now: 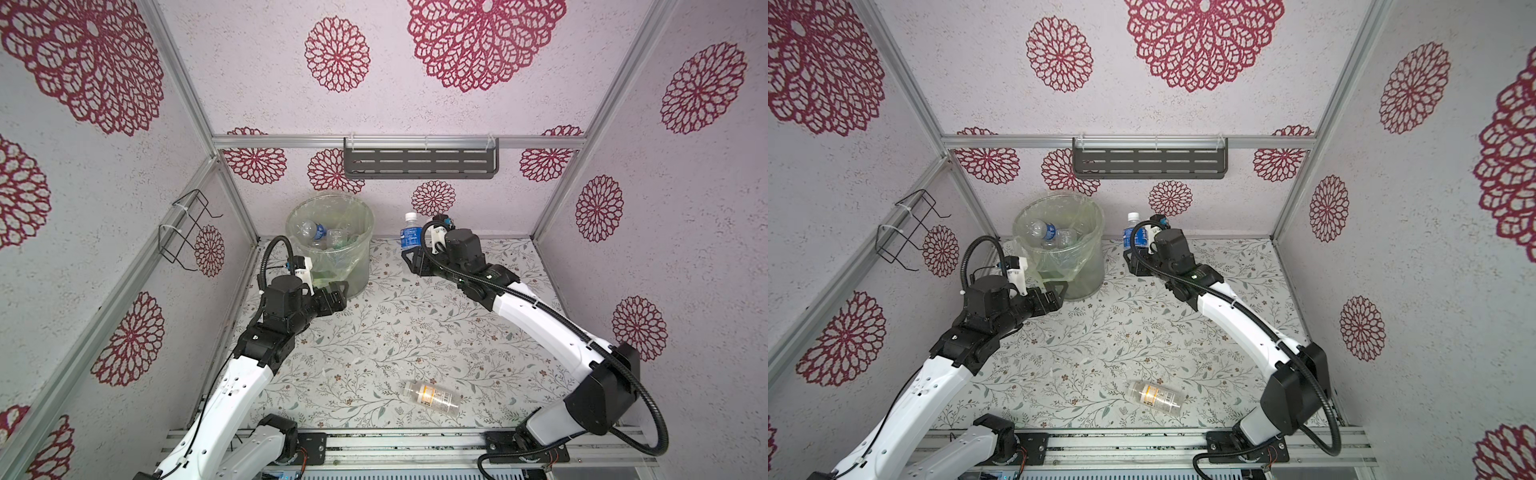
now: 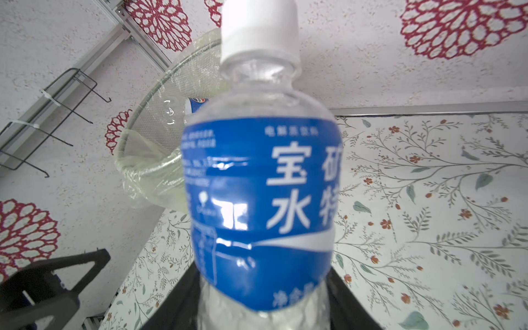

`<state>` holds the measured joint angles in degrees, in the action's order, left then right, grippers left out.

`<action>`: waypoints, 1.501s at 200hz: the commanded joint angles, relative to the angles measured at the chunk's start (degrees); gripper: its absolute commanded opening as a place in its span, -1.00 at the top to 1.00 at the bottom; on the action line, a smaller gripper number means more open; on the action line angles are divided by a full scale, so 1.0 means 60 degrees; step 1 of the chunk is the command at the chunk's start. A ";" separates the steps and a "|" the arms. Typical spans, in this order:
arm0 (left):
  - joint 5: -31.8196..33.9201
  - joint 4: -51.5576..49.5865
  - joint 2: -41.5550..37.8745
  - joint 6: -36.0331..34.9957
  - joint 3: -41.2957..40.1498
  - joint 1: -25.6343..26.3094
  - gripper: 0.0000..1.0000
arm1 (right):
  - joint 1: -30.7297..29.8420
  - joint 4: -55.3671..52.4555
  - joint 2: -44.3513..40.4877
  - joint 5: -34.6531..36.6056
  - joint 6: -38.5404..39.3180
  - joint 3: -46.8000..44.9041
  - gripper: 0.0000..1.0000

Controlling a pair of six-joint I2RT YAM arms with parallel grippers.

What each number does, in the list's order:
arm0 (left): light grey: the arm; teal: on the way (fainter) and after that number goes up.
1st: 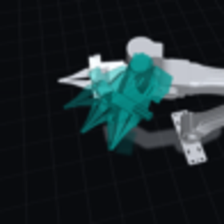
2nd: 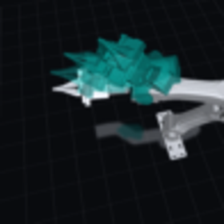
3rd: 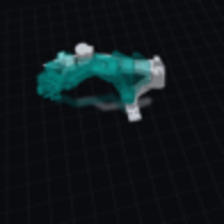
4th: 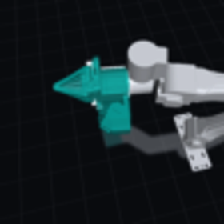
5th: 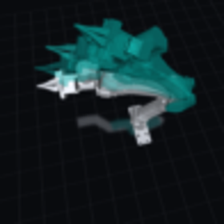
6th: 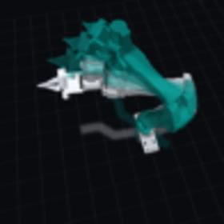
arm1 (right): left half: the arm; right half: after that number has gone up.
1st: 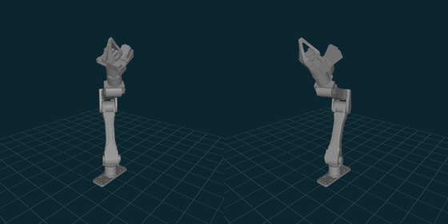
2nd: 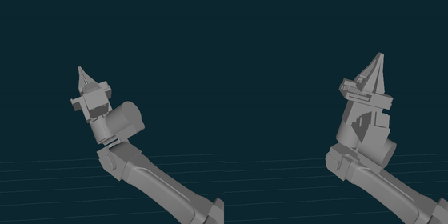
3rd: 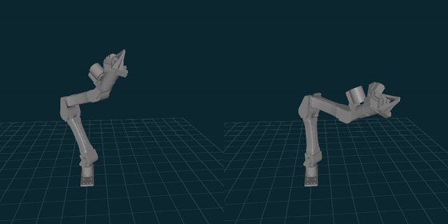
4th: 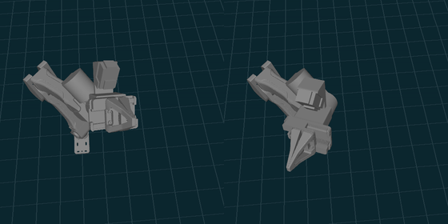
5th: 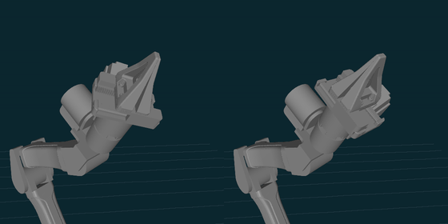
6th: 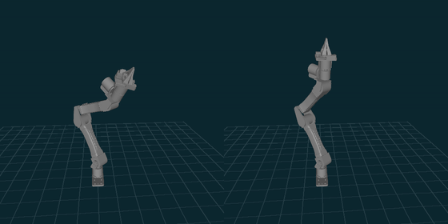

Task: Throw the plastic bottles in the bin
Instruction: Throw the plastic bottle into the trash bin.

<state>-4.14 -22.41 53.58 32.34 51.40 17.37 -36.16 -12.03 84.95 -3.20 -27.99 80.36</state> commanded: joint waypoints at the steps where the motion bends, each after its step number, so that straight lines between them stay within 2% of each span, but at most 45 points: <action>1: 0.0471 -0.0297 -0.0393 -0.0173 -0.0193 -0.0009 -0.95 | 0.0021 0.0239 -0.0704 0.0344 0.0475 -0.0265 0.12; 37: 0.0738 -0.0706 -0.0605 -0.0263 -0.0290 -0.0019 -0.95 | -0.0022 0.0361 -0.0637 0.0107 0.0354 -0.0229 0.12; 63: 0.0988 -0.0875 -0.0610 -0.0346 -0.0334 -0.0027 -0.95 | -0.0150 0.0311 0.0088 -0.0205 0.0549 0.0814 0.12; 88: 0.1211 -0.1084 -0.0566 -0.0473 -0.0172 -0.0025 -0.95 | -0.0416 -0.0245 0.1690 -0.0363 0.1001 0.3185 0.14; 115: 0.1708 -0.1607 -0.0457 -0.0887 0.0343 -0.0063 -0.95 | -0.0638 -0.1694 0.4655 -0.0165 0.1080 0.7654 0.11; 123: 0.1820 -0.1715 -0.0400 -0.0958 0.0492 -0.0046 -0.95 | -0.0638 -0.2303 0.5814 -0.0180 0.1105 0.9402 0.00; 128: 0.1856 -0.1752 -0.0366 -0.1002 0.0573 -0.0067 -0.95 | -0.0638 -0.2722 0.6564 -0.0152 0.1074 1.0485 -0.18; 133: 0.1849 -0.1782 -0.0323 -0.1031 0.0654 -0.0073 -0.95 | -0.0638 -0.3051 0.7284 -0.0222 0.1014 1.1725 -0.58; 134: 0.1848 -0.1782 -0.0313 -0.1033 0.0673 -0.0070 -0.95 | -0.0638 -0.3101 0.7410 -0.0254 0.1008 1.1976 -0.78; 136: 0.1859 -0.1799 -0.0294 -0.1036 0.0698 -0.0068 -0.95 | -0.0642 -0.3171 0.7659 -0.0355 0.1004 1.2406 -0.93; 147: 0.1836 -0.1879 -0.0188 -0.1054 0.0911 -0.0077 -0.95 | -0.0632 -0.3051 0.8420 -0.0810 0.0898 1.3596 -0.98; 163: 0.1834 -0.2026 -0.0085 -0.1069 0.1154 -0.0082 -0.95 | -0.0623 -0.1848 0.7889 -0.1210 0.0810 1.2470 -0.98; 190: 0.1840 -0.1987 -0.0083 -0.1220 0.1201 -0.0082 -0.95 | -0.0623 0.0326 0.5631 -0.1042 0.1097 0.8513 -0.98; 232: 0.1430 -0.1557 0.0024 -0.1551 0.1098 -0.0095 -0.94 | -0.0600 0.0144 0.3638 -0.0712 0.1816 0.6166 -0.98; 300: 0.0479 -0.1340 0.0511 -0.1896 0.1372 -0.0074 -0.95 | -0.0183 0.1302 0.1020 -0.0560 0.1545 0.1942 -0.98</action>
<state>2.26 -32.27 55.86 22.83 57.91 17.08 -38.94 -8.05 94.59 -7.60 -18.55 98.67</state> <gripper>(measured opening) 0.974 0.989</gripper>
